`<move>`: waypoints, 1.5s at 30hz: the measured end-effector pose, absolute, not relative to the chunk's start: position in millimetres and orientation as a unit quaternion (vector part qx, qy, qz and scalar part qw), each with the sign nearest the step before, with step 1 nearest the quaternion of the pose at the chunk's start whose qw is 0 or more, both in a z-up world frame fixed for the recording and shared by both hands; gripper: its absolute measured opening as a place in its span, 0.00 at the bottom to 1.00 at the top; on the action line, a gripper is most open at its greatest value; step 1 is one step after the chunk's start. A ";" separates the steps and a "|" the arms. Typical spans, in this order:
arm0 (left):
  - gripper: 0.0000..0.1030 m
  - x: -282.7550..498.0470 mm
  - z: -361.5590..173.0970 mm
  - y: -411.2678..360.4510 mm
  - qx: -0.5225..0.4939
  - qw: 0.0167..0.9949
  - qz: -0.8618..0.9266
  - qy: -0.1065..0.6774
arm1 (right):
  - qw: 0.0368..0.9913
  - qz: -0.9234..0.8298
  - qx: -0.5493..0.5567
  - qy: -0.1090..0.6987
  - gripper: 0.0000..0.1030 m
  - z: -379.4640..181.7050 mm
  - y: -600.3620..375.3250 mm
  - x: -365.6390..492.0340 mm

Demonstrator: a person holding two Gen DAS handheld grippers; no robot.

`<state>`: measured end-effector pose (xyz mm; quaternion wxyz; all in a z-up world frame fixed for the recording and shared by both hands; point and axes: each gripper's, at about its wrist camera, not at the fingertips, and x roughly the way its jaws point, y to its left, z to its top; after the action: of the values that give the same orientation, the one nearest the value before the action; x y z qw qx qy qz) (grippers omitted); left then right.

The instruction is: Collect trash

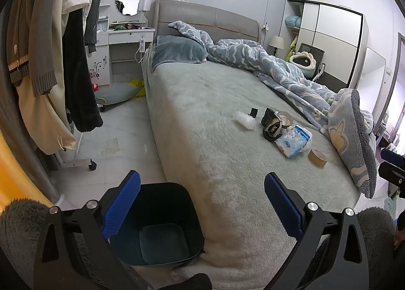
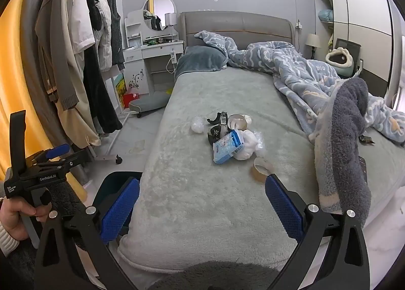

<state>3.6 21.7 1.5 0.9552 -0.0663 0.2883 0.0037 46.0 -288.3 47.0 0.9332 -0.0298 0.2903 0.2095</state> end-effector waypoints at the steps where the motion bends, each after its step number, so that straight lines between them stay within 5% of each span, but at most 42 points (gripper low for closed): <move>1: 0.97 3.6 1.3 21.3 -0.066 0.955 0.004 0.288 | 0.933 0.209 -0.030 0.291 0.97 47.2 -288.1 46.0; 45: 0.97 5.8 2.7 25.9 -0.068 0.954 -0.004 0.291 | 0.927 0.205 -0.048 0.312 0.97 46.4 -289.7 47.8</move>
<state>5.8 25.9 2.7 0.9541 -0.0682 0.2915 -0.0035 47.8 -289.7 46.4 0.9267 -0.0478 0.3117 0.2047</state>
